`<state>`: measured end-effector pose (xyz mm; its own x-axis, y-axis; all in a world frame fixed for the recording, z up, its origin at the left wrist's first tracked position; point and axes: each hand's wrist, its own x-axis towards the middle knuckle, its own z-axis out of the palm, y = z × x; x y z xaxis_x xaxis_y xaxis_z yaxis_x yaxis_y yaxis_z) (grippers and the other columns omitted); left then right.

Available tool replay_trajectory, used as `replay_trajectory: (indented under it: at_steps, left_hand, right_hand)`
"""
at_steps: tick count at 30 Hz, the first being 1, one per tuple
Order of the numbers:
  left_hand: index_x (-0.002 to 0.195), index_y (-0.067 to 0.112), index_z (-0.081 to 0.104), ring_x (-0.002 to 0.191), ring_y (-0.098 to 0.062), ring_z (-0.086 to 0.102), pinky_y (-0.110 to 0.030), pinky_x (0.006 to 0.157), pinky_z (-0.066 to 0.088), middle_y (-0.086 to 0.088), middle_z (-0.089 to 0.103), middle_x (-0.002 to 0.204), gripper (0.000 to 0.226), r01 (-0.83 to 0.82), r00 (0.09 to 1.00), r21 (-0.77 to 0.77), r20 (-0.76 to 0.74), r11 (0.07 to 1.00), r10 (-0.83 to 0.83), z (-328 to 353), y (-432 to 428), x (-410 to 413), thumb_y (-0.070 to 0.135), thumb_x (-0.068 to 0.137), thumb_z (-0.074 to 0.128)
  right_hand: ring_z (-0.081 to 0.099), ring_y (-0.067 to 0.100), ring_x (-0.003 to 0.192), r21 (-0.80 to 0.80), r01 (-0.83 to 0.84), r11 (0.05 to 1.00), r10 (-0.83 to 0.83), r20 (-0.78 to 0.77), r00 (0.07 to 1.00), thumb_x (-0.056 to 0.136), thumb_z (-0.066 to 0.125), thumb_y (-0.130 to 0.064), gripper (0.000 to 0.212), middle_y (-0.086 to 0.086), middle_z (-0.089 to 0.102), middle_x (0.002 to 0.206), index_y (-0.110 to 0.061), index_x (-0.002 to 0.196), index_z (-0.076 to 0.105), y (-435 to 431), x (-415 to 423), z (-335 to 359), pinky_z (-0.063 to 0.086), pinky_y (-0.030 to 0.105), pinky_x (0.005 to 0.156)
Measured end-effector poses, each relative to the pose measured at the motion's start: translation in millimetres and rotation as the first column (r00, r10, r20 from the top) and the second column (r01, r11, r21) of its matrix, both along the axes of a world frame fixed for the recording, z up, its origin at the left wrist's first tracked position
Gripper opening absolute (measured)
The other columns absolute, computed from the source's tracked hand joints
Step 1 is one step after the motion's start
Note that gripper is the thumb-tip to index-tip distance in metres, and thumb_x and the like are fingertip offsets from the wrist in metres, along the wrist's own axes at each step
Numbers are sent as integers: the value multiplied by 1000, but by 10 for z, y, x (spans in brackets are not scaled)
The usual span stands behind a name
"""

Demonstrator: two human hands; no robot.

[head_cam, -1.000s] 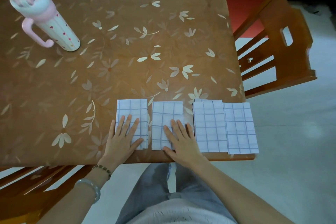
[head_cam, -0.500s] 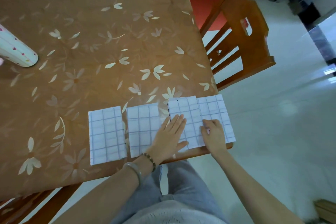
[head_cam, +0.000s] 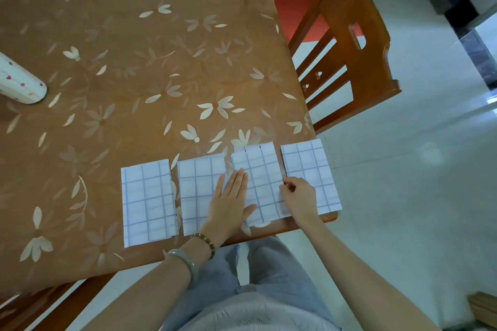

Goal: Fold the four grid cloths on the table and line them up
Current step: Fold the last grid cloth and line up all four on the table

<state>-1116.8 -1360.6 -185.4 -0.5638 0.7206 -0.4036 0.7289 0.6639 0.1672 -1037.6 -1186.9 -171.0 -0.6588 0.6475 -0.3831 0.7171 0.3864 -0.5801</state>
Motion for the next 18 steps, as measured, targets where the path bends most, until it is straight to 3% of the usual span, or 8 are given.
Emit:
replay_trajectory:
  at_steps: [2,6,9,13,15,18]
  left_hand:
    - [142,3,41,138,-26,40,-49,113,28,-13,43,148,78,1,1000,14,-12,1000,-1,-15,-48,-30,58,90,24]
    - [142,3,41,137,-27,41,-48,113,26,-13,44,147,78,20,999,4,-39,1000,-20,-54,-112,-83,58,90,24]
    - [143,3,40,138,-27,39,-49,113,25,-14,43,148,78,36,998,37,-61,999,-34,-47,-120,-88,59,90,25]
    - [144,4,37,140,-28,35,-50,114,27,-14,39,150,80,84,994,142,-86,986,-72,12,38,-21,62,95,14]
    - [146,5,34,142,-27,31,-49,115,21,-12,34,153,81,154,985,158,-105,975,-139,68,223,38,62,95,10]
    - [151,7,21,147,-24,18,-47,118,5,-10,20,159,78,264,960,119,-127,957,-249,80,516,135,61,95,19]
  right_hand:
    - [60,15,90,-16,8,1000,-7,20,1000,87,58,-15,20,1,69,96,-12,102,71,-19,-33,-48,36,16,76]
    - [57,12,78,-8,4,1000,-3,35,999,85,56,-15,17,2,70,87,-12,91,72,-56,-79,-67,42,20,74]
    - [56,11,80,3,7,1000,-7,-17,1000,85,59,-15,16,1,68,88,-14,95,71,-47,-74,4,43,19,75]
    - [55,16,83,48,178,983,-170,-140,975,85,63,-15,19,6,60,96,-13,103,68,238,12,147,37,18,75]
    - [58,23,90,88,263,961,-248,-155,956,86,61,-14,22,12,60,102,-9,106,68,483,98,188,38,23,81]
    - [58,27,96,114,335,935,-323,-112,940,85,61,-14,26,13,61,106,-5,109,68,765,215,189,40,27,84]
